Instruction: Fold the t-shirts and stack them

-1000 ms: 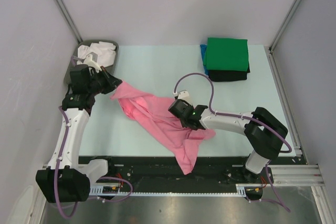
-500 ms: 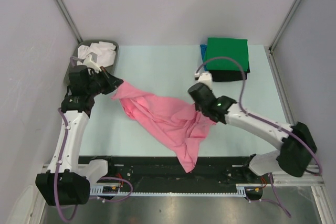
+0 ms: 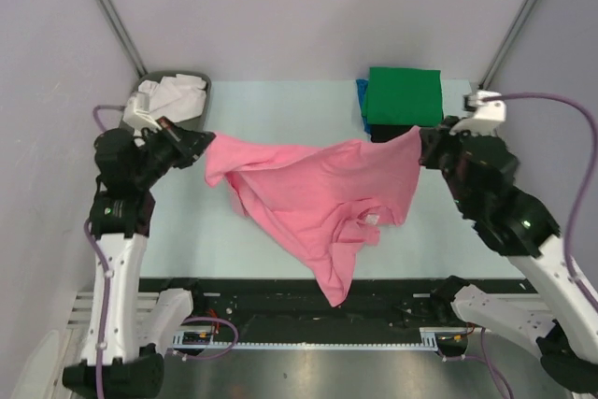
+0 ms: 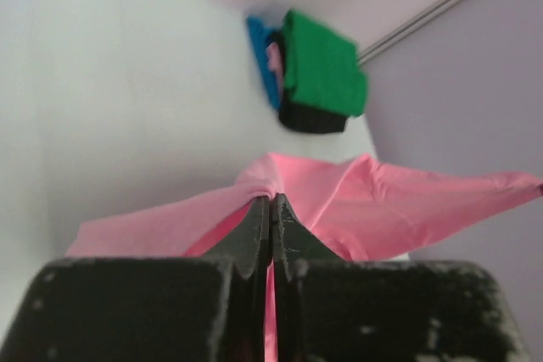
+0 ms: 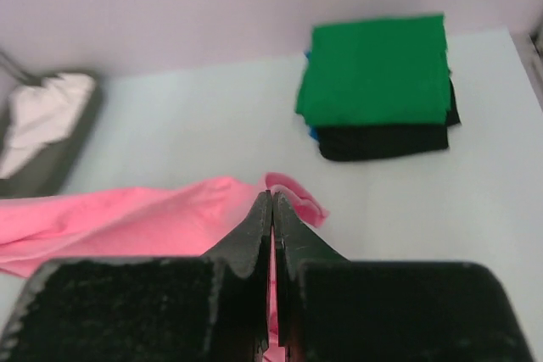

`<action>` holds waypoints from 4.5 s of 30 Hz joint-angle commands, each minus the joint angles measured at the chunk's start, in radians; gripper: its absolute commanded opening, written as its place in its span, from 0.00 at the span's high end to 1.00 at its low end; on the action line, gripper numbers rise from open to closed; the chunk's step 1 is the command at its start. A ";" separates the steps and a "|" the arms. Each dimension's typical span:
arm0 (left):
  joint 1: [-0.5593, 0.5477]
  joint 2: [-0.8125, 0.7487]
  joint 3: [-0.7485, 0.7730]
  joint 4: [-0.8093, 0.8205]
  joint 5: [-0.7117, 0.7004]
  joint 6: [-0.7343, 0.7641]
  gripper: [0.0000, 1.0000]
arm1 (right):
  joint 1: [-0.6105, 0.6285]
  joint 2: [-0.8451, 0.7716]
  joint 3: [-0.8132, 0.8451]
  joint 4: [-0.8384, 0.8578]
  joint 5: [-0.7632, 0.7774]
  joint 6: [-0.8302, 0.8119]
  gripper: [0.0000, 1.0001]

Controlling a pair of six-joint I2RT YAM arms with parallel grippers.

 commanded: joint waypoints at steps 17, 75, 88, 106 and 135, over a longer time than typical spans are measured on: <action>0.003 -0.290 0.336 0.231 0.225 -0.328 1.00 | -0.160 -0.218 0.552 -0.009 -0.761 -0.098 1.00; 0.083 0.540 -0.239 0.433 -0.253 -0.343 0.00 | -0.423 0.782 0.293 0.445 -0.515 -0.008 1.00; 0.069 0.431 -0.337 0.227 -0.251 -0.287 0.14 | -0.385 0.716 0.187 0.457 -0.528 0.011 1.00; 0.032 0.526 -0.390 0.305 -0.290 -0.346 0.33 | -0.388 0.714 0.110 0.489 -0.539 0.011 1.00; 0.058 0.635 -0.334 0.336 -0.314 -0.319 0.79 | -0.399 0.731 0.098 0.496 -0.551 0.006 1.00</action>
